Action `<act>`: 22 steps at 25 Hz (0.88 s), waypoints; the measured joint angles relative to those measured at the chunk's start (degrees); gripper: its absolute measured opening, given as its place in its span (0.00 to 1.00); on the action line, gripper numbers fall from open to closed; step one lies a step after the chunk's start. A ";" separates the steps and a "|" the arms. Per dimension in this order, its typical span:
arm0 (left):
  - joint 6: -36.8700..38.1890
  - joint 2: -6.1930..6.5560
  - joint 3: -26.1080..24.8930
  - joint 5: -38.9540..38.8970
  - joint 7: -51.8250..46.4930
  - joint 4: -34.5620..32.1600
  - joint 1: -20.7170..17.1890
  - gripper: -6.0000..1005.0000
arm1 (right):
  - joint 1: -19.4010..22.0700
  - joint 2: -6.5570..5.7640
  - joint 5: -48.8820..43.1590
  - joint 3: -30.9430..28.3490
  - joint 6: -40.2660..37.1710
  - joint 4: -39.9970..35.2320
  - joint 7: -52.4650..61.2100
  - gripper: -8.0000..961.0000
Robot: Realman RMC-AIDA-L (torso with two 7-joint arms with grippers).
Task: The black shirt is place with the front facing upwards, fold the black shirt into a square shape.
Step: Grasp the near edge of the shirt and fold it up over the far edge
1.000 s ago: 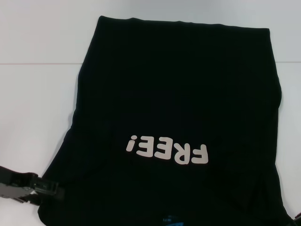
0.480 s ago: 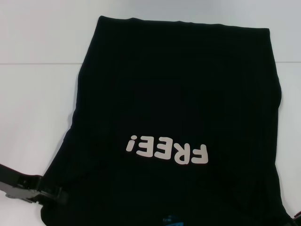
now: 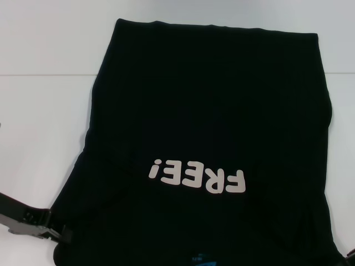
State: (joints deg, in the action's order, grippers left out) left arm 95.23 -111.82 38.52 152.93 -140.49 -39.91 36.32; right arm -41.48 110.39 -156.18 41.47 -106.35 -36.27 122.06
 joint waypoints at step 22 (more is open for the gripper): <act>2.33 0.95 0.52 -0.05 0.24 -0.36 0.00 0.01 | 0.09 0.00 0.00 -0.14 0.00 0.02 0.08 0.12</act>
State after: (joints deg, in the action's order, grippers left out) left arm 97.55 -110.87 39.04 152.88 -140.26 -40.26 36.32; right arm -41.40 110.38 -156.18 41.33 -106.35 -36.25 122.14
